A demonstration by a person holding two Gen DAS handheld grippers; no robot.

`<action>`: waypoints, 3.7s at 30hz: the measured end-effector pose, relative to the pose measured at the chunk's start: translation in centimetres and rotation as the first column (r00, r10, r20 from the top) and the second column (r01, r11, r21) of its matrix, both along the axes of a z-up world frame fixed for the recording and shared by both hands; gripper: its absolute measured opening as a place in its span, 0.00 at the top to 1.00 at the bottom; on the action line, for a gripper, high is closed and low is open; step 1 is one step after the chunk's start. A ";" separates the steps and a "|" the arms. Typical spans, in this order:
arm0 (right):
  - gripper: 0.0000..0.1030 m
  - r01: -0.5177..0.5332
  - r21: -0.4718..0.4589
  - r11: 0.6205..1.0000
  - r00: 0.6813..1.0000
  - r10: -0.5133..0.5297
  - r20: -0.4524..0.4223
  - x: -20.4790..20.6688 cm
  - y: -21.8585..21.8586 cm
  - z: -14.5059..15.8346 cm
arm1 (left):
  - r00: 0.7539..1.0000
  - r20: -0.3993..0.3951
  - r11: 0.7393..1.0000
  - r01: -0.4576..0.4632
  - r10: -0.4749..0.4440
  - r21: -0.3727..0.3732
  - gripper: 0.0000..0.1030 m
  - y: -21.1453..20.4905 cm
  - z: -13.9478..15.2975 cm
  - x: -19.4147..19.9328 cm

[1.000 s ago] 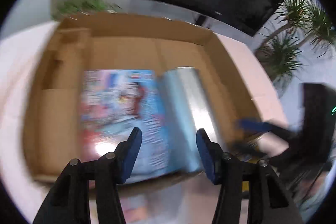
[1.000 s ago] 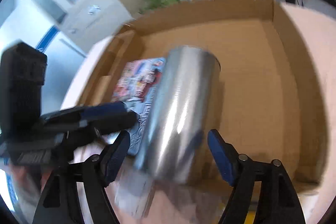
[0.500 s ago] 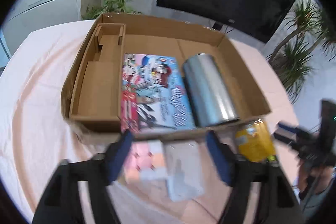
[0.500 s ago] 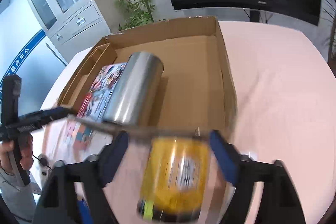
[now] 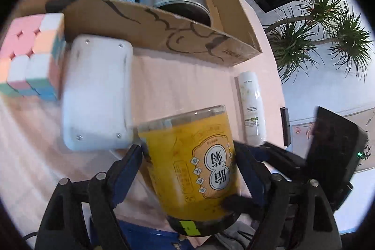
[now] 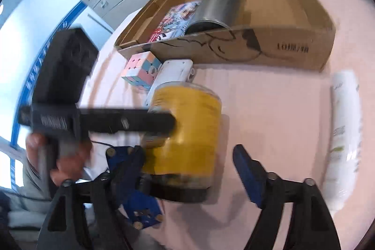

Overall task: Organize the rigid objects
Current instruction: 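Grasp the yellow-labelled jar with the left tool, then set the yellow jar in the box beside the silver can, then grasp the white spray bottle with the right tool, then place the white spray bottle in the box beside the yellow jar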

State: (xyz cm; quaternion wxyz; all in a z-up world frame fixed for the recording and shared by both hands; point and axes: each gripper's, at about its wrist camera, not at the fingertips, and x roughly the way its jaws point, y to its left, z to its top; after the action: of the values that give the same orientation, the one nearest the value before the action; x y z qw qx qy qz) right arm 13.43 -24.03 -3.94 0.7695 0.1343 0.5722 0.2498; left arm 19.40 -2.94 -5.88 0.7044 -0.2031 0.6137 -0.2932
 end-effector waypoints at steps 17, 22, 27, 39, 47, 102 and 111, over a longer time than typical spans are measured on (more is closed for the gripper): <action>0.18 0.062 -0.061 0.996 0.937 -0.037 0.346 8.4 -0.9 14.2 | 0.893 0.451 1.000 -0.007 0.001 0.010 0.25 -5.1 18.3 9.3; 0.18 0.042 -0.071 0.997 0.958 -0.020 0.287 14.1 -2.3 13.4 | 0.937 0.349 1.000 -0.011 0.001 0.027 0.25 -5.9 15.7 13.9; 0.19 0.070 -0.083 0.994 0.991 -0.060 0.118 17.7 -4.2 5.1 | 0.990 0.138 0.999 -0.023 0.020 0.023 0.28 -6.3 6.9 16.3; 0.08 0.132 0.021 0.991 0.982 -0.133 0.136 13.4 -6.9 6.2 | 0.930 0.367 0.989 -0.033 -0.023 0.146 0.32 -3.5 12.0 9.2; 0.29 0.337 -0.224 0.915 0.941 -0.323 0.095 2.5 -14.3 1.4 | 0.886 0.444 0.964 0.011 -0.132 0.265 0.32 -1.6 10.1 0.3; 0.55 0.433 0.010 0.901 0.897 -0.432 0.093 -2.1 -13.5 2.3 | 0.839 0.124 0.830 0.482 -0.529 0.279 0.58 -13.8 2.7 -2.1; 0.57 0.190 -0.033 0.981 0.899 -0.161 0.407 8.3 -13.0 14.2 | 0.916 0.326 0.964 0.173 -0.233 0.203 0.58 -11.0 10.5 7.7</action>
State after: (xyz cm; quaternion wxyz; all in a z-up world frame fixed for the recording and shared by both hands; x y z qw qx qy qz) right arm 21.72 -37.00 10.30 0.8943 0.1034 0.3959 0.1809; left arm 27.12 -13.93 4.62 0.7819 -0.0227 0.5202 -0.3427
